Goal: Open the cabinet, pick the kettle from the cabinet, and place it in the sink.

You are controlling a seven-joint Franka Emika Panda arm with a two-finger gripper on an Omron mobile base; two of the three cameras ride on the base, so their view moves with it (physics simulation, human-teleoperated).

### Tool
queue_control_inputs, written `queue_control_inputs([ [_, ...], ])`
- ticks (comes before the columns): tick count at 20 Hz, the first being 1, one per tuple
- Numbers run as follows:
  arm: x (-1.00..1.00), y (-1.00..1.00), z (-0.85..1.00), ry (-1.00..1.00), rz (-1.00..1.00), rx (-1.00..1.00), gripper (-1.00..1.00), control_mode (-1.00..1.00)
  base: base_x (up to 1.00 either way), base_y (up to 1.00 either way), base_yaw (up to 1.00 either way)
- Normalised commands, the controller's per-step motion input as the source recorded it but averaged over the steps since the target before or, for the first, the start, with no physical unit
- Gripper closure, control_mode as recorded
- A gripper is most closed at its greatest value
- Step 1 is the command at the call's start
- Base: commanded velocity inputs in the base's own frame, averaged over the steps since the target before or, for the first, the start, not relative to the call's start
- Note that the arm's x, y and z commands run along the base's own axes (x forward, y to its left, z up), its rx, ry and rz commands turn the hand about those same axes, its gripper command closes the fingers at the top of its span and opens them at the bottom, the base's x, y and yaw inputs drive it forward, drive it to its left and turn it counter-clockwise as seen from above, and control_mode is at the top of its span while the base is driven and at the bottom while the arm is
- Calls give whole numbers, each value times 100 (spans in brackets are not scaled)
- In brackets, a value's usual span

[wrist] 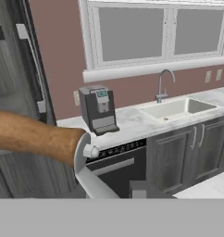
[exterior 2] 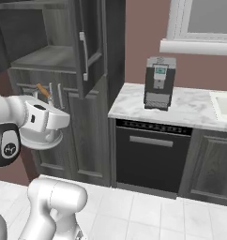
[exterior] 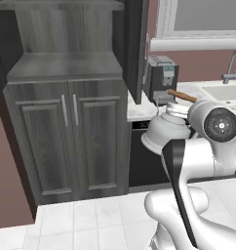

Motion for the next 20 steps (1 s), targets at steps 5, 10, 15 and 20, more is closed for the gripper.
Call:
queue_control_inputs([
  [5,0,0,0,0,0,0,100,100,0,-64,1],
  [10,0,0,0,0,0,0,100,100,0,-62,2],
  [15,0,0,0,0,0,0,100,100,1,-62,2],
  [20,0,0,0,0,0,0,100,100,5,-62,1],
])
